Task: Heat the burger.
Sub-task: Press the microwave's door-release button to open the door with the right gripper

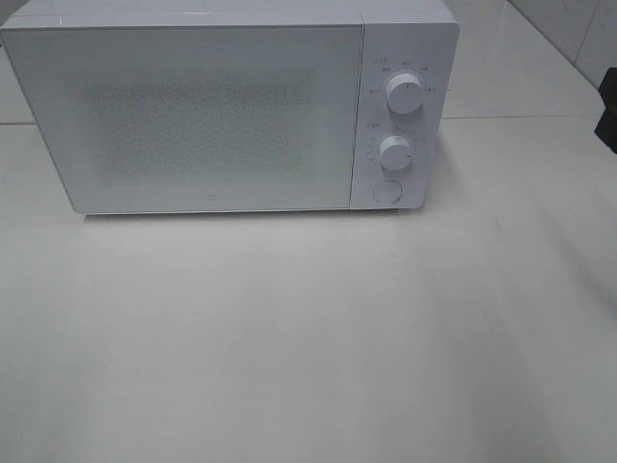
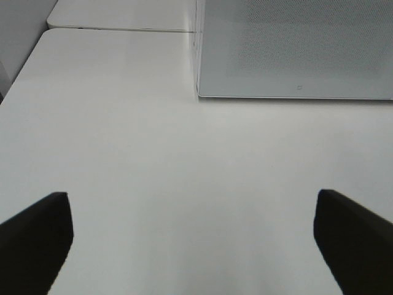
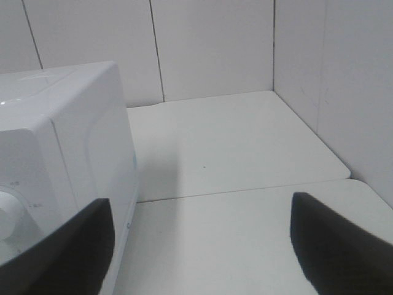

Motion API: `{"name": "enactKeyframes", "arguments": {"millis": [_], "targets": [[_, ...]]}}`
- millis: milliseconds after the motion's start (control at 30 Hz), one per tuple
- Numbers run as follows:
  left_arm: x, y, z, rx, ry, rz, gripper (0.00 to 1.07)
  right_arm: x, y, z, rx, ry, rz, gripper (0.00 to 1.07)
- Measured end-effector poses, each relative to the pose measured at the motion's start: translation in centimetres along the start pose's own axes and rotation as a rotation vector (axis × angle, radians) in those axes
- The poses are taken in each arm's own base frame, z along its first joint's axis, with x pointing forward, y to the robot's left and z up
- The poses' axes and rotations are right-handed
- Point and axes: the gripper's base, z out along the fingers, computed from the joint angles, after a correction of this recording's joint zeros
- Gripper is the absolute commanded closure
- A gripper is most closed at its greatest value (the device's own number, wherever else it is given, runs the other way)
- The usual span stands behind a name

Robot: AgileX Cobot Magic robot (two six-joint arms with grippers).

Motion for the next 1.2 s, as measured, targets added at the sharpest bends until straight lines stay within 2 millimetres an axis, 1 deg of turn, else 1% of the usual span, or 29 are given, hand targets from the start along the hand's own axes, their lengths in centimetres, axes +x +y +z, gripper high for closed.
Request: {"name": "enactKeyframes", "arguments": {"millis": [33,200,333,367,433,467,533,567,600,633,700,733,767,833,867,900,933,967,1033,1100,1133,1167,1200], "targets": [[0.0,0.0,0.0,0.0,0.0,0.0,0.07,0.5,-0.1,0.4,0.013,0.012,-0.006,0.31],[0.0,0.0,0.0,0.0,0.0,0.0,0.07,1.4,-0.1,0.9,0.027,0.037,-0.002,0.31],[0.0,0.0,0.0,0.0,0.0,0.0,0.07,1.8,0.5,1.1,0.026,0.053,0.016,0.31],[0.0,0.0,0.0,0.0,0.0,0.0,0.07,2.2,1.2,1.2,0.021,0.058,0.008,0.31],[0.0,0.0,0.0,0.0,0.0,0.0,0.07,2.2,1.5,1.3,0.02,0.055,0.003,0.31],[0.0,0.0,0.0,0.0,0.0,0.0,0.07,2.6,2.3,1.3,0.02,0.052,-0.014,0.31],[0.0,0.0,0.0,0.0,0.0,0.0,0.07,2.7,2.6,1.3,0.022,0.05,-0.02,0.31],[0.0,0.0,0.0,0.0,0.0,0.0,0.07,3.2,3.5,1.3,0.019,0.05,-0.035,0.31],[0.0,0.0,0.0,0.0,0.0,0.0,0.07,3.4,3.9,1.3,0.021,0.05,-0.033,0.31],[0.0,0.0,0.0,0.0,0.0,0.0,0.07,3.4,3.9,1.3,0.021,0.05,-0.033,0.31],[0.0,0.0,0.0,0.0,0.0,0.0,0.07,4.1,4.9,1.2,0.028,0.055,-0.032,0.31],[0.0,0.0,0.0,0.0,0.0,0.0,0.07,4.1,4.9,1.2,0.028,0.055,-0.032,0.31],[0.0,0.0,0.0,0.0,0.0,0.0,0.07,4.5,5.6,1.0,0.026,0.058,-0.031,0.31],[0.0,0.0,0.0,0.0,0.0,0.0,0.07,4.8,5.9,0.9,0.024,0.065,-0.031,0.31],[0.0,0.0,0.0,0.0,0.0,0.0,0.07,5.3,6.7,0.8,0.018,0.083,-0.029,0.31],[0.0,0.0,0.0,0.0,0.0,0.0,0.07,5.5,6.9,0.8,0.021,0.091,-0.026,0.31],[0.0,0.0,0.0,0.0,0.0,0.0,0.07,5.5,6.9,0.8,0.021,0.091,-0.026,0.31],[0.0,0.0,0.0,0.0,0.0,0.0,0.07,5.8,7.7,0.8,0.018,0.104,-0.023,0.31],[0.0,0.0,0.0,0.0,0.0,0.0,0.07,5.9,8.0,0.9,0.016,0.106,-0.02,0.31],[0.0,0.0,0.0,0.0,0.0,0.0,0.07,6.3,9.2,1.1,0.001,0.119,-0.023,0.31],[0.0,0.0,0.0,0.0,0.0,0.0,0.07,6.3,9.2,1.1,0.001,0.119,-0.023,0.31],[0.0,0.0,0.0,0.0,0.0,0.0,0.07,6.7,9.9,1.2,-0.004,0.13,-0.023,0.31],[0.0,0.0,0.0,0.0,0.0,0.0,0.07,6.7,9.9,1.2,-0.004,0.13,-0.023,0.31]]}}
